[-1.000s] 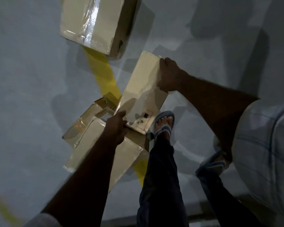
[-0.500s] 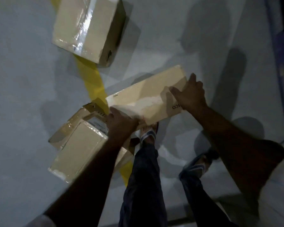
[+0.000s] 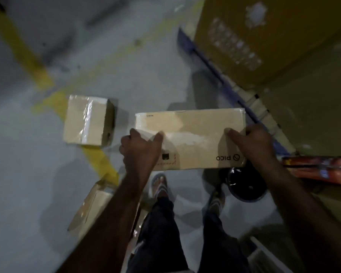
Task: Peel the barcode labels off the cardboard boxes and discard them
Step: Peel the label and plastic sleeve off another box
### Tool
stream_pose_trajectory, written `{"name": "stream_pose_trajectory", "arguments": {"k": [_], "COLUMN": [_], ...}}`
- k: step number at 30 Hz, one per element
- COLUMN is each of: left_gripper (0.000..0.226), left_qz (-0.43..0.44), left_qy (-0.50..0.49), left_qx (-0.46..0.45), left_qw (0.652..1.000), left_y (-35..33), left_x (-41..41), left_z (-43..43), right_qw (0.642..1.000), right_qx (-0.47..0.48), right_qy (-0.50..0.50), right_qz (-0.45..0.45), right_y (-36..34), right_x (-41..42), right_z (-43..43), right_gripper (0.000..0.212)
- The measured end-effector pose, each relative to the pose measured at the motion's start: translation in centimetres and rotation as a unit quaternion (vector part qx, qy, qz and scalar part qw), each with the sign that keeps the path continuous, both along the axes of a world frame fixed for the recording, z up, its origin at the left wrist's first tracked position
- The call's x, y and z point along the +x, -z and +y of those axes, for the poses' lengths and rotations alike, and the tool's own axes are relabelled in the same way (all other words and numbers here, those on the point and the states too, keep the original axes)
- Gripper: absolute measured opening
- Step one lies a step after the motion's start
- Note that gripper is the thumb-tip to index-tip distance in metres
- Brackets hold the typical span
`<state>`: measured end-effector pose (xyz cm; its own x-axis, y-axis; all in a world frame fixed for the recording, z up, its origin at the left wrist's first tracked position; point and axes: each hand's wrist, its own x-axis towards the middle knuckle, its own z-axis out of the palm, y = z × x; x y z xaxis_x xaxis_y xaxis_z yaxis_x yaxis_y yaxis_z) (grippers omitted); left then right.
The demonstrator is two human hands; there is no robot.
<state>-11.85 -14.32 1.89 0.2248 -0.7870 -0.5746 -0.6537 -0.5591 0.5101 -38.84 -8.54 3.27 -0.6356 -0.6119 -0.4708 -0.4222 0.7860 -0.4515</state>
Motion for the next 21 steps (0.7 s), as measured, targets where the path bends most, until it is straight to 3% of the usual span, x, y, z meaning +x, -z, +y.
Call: {"name": "stream_pose_trajectory", "arguments": {"k": [3,6,11,17,21], "left_gripper": [0.072,0.043,0.05,0.041,0.04], "left_qz": [0.023,0.136,0.285,0.432,0.518], "left_qy": [0.123,0.214,0.317,0.418,0.466], "left_qx": [-0.067,-0.127,-0.279,-0.358,-0.321], "left_qw": [0.99,0.959,0.86,0.714,0.642], "left_y": [-6.8,-14.8,-25.5,-33.3,-35.7], "left_x": [-3.6,-8.9,-18.2,-26.3,-29.7], "left_z": [-2.0,-1.5,8.4,26.5,36.0], "right_qw": [0.996,0.983,0.927,0.793,0.722], "right_qx": [-0.047,-0.11,-0.196,-0.257,-0.307], "right_qy": [0.067,0.146,0.319,0.552,0.617], "right_qz": [0.017,0.026,0.002,0.004,0.061], "right_y": [-8.0,-14.8,-23.6,-30.6,-33.5], "right_x": [-3.6,-7.4,-11.6,-11.9,-10.9], "right_z": [3.7,9.9,25.1,44.2,54.6], "right_gripper": [0.05,0.037,0.041,0.042,0.054]}}
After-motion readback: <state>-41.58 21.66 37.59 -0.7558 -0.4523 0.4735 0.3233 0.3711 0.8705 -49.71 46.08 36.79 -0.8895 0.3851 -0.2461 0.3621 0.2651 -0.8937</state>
